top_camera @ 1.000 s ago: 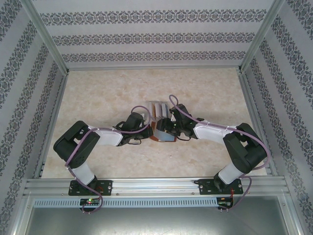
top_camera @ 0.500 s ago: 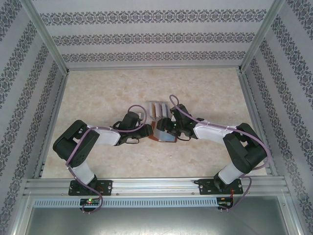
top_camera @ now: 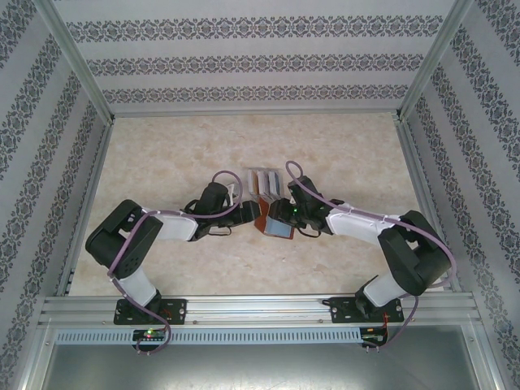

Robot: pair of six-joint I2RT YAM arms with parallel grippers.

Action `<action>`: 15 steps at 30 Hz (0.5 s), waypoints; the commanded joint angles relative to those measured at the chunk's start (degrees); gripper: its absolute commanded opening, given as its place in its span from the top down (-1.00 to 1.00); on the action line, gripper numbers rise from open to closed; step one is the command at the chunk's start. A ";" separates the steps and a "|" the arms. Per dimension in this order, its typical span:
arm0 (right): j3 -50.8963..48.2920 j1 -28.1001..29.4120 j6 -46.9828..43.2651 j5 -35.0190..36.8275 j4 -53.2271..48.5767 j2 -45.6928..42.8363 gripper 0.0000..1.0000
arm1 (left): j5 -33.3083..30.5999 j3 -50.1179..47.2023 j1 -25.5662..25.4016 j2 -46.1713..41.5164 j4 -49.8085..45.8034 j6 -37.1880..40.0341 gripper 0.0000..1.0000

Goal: Put the credit cards into the card holder

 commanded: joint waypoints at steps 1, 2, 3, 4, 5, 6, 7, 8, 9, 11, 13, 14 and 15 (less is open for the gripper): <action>0.78 -0.35 -1.62 1.29 -1.87 0.63 0.20 | 2.18 -0.02 0.19 2.99 2.73 -1.17 -0.49; 1.33 -0.12 -2.11 1.29 -2.43 1.30 0.21 | 2.32 -0.17 0.22 2.75 3.18 -1.13 -0.50; 2.10 0.20 -2.55 1.36 -3.11 1.79 0.21 | 2.26 -0.43 0.21 2.25 3.52 -0.59 -0.51; 2.64 0.70 -2.84 1.61 -3.34 2.29 0.20 | 1.65 -0.77 0.36 1.34 3.51 0.10 -0.52; 2.94 1.11 -2.83 1.72 -3.18 2.68 0.18 | 0.98 -1.07 0.41 0.58 3.24 0.55 -0.54; 3.34 1.45 -2.86 1.60 -2.74 3.22 0.17 | 0.53 -1.59 0.50 -0.43 3.05 1.00 -0.56; 3.86 1.65 -3.00 1.16 -2.25 3.96 0.17 | 0.23 -2.00 0.59 -1.35 3.32 1.35 -0.57; 4.45 1.79 -3.24 0.50 -2.02 4.69 0.15 | 0.17 -2.37 0.59 -2.06 3.64 1.66 -0.58; 5.39 1.79 -3.48 -0.32 -2.06 5.44 0.14 | -0.09 -2.76 0.65 -2.83 3.87 2.13 -0.60; 6.54 2.08 -3.46 -0.82 -1.84 6.42 0.08 | -1.18 -3.09 0.72 -3.84 3.19 2.77 -0.69; 7.38 2.40 -3.54 -1.32 -1.35 7.28 -0.08 | -1.78 -2.46 0.66 -3.91 1.18 2.87 -0.70; 7.81 2.47 -3.72 -1.61 -1.53 7.76 -0.11 | -1.49 -2.22 0.72 -3.67 0.87 2.84 -0.71; 8.25 2.50 -3.93 -1.98 -1.87 8.35 -0.14 | -1.27 -2.06 0.64 -3.31 0.83 2.74 -0.71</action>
